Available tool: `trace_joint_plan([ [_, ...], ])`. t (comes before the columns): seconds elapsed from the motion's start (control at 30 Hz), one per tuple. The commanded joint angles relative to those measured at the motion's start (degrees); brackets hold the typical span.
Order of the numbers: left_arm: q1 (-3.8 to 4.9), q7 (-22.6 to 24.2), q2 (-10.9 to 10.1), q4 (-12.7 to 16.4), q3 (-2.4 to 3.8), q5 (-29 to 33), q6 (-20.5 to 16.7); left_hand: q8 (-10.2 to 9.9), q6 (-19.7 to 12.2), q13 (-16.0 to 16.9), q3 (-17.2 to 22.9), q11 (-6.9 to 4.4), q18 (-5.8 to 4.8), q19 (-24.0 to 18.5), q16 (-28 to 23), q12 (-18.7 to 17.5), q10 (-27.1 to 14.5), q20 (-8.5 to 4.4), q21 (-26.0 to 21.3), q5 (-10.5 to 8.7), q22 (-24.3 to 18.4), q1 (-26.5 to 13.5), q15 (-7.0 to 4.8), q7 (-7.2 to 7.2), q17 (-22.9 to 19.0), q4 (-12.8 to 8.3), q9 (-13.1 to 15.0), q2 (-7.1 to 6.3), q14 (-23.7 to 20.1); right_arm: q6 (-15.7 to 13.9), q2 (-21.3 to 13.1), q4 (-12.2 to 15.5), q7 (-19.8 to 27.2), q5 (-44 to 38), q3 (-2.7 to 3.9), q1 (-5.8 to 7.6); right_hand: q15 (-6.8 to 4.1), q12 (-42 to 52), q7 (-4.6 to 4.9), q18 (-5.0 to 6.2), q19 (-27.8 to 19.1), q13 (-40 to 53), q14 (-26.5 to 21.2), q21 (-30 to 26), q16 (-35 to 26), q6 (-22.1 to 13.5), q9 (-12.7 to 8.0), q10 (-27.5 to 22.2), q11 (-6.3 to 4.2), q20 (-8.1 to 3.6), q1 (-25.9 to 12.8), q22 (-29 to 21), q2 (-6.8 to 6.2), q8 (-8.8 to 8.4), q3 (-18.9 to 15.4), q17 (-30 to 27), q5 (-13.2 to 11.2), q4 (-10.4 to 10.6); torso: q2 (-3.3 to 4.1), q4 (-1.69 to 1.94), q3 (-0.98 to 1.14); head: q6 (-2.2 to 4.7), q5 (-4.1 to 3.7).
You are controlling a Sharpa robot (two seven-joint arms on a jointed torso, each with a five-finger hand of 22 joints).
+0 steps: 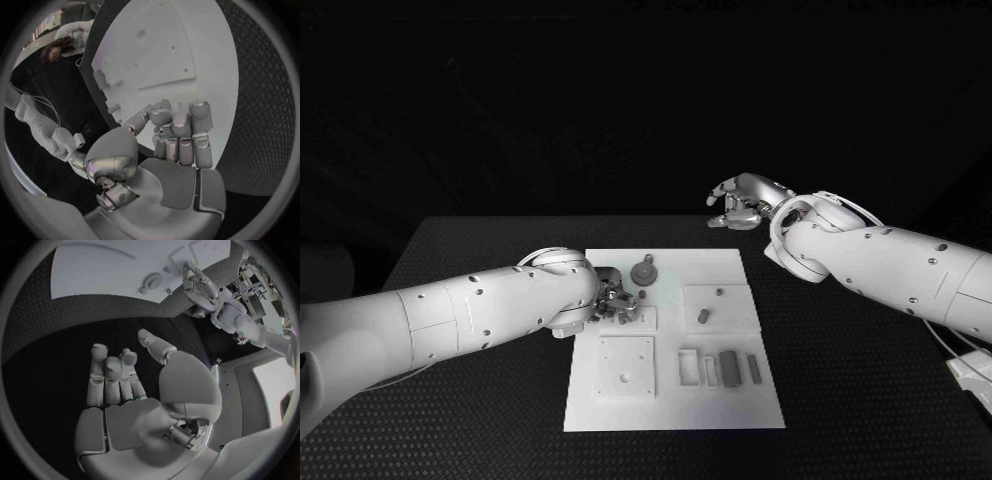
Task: Assemble the parts on the task board
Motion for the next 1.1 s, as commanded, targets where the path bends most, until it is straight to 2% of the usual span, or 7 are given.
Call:
trace_joint_plan([
  [0.03,-0.80,-2.04,-0.06,-0.56,-0.66,-0.54,3.02,-0.20,8.20,-0.06,0.07,-1.47,2.17,-0.10,0.31,0.22,-1.90,-0.29,0.19,-0.09,1.31,2.70,-1.22,-2.68,-0.07,0.07,0.10,2.17,-1.48,0.68,0.02,0.03,0.56,-0.20,0.03,-0.05,0.11,0.20,2.03,0.72,-0.23,-0.09,-0.24,-0.21,0.19,2.62,-0.06,-5.13,1.70,0.17,0.07,0.90,0.48,-0.26,-0.30,-0.06,0.10,-0.05,-0.01,0.03,0.02,-0.01,0.01],
  [0.27,-0.80,-2.49,0.06,-0.74,-0.67,-0.54,3.64,-0.20,8.24,-0.07,0.05,-1.47,2.18,-0.12,0.37,0.27,-1.89,-0.30,0.25,-0.01,1.30,2.83,-1.20,-2.69,-0.13,0.01,0.18,1.87,-1.51,0.66,0.03,0.02,0.58,-0.16,0.03,-0.06,0.12,0.21,2.03,0.72,-0.23,-0.10,-0.25,-0.22,0.18,2.62,-0.07,-5.13,1.71,0.17,0.06,0.90,0.47,-0.26,-0.31,-0.06,0.10,-0.05,-0.02,0.04,0.01,-0.12,0.07],
  [0.5,-0.79,-2.65,0.17,-0.87,-0.69,0.19,2.46,-0.60,7.76,-0.40,-0.99,-1.23,2.24,-0.24,0.29,0.10,-2.11,-0.32,0.11,-1.75,1.11,1.62,-1.30,-2.46,-0.59,0.80,0.28,1.10,-1.77,0.64,-0.04,0.07,0.59,-0.12,0.03,-0.06,0.12,0.22,2.03,0.72,-0.23,-0.12,-0.25,-0.22,0.18,2.61,-0.07,-5.14,1.71,0.18,0.02,0.90,0.45,-0.27,-0.34,-0.07,0.09,-0.04,-0.01,-0.02,0.04,-0.11,0.10],
  [0.63,-0.79,-2.64,0.18,-0.95,-0.69,0.29,2.10,-1.08,7.38,-0.65,-1.54,-1.10,2.40,-0.20,0.39,0.11,-2.19,-0.47,-0.06,-1.95,1.05,0.35,-1.52,-2.32,-0.95,2.00,0.18,-1.04,-1.87,0.76,-0.12,0.12,0.57,-0.10,0.03,-0.06,0.12,0.22,2.03,0.72,-0.24,-0.13,-0.25,-0.22,0.18,2.62,-0.07,-5.14,1.71,0.19,0.01,0.90,0.45,-0.27,-0.34,-0.07,0.10,-0.04,0.00,-0.02,0.01,-0.09,0.10],
  [0.8,-0.79,-2.62,0.21,-0.97,-0.70,0.29,2.29,-1.23,7.46,-0.80,-1.73,-1.13,2.47,-0.12,0.53,0.19,-2.20,-0.53,-0.16,-2.03,1.04,-0.41,-1.64,-2.34,-1.19,3.05,0.20,-2.86,-1.93,0.87,-0.13,0.17,0.62,-0.09,0.03,-0.06,0.12,0.22,2.04,0.72,-0.24,-0.14,-0.26,-0.23,0.17,2.61,-0.08,-5.15,1.72,0.19,0.01,0.89,0.45,-0.27,-0.34,-0.07,0.10,-0.04,0.00,0.00,0.01,-0.09,0.09],
  [0.93,-0.79,-2.55,0.18,-1.01,-0.70,0.29,2.31,-1.32,7.50,-0.89,-1.94,-1.16,2.49,-0.09,0.64,0.26,-2.21,-0.55,-0.22,-2.41,1.06,-1.06,-1.70,-2.35,-1.35,3.85,0.23,-3.67,-1.97,0.87,-0.13,0.17,0.69,-0.07,0.03,-0.06,0.13,0.22,2.04,0.72,-0.25,-0.15,-0.26,-0.23,0.17,2.60,-0.08,-5.15,1.72,0.19,0.00,0.89,0.44,-0.28,-0.35,-0.08,0.10,-0.04,0.01,0.00,0.00,-0.12,0.11],
  [1.1,-0.79,-2.55,0.14,-1.04,-0.70,0.29,2.38,-1.34,7.55,-0.92,-2.04,-1.17,2.50,-0.07,0.71,0.30,-2.20,-0.56,-0.23,-2.53,1.07,-1.31,-1.72,-2.37,-1.40,4.13,0.26,-3.96,-1.97,0.93,-0.13,0.16,0.74,-0.05,0.02,-0.07,0.13,0.23,2.05,0.72,-0.25,-0.16,-0.27,-0.24,0.16,2.58,-0.09,-5.16,1.72,0.20,-0.01,0.89,0.42,-0.29,-0.35,-0.08,0.10,-0.04,0.00,0.00,-0.01,-0.14,0.11],
])
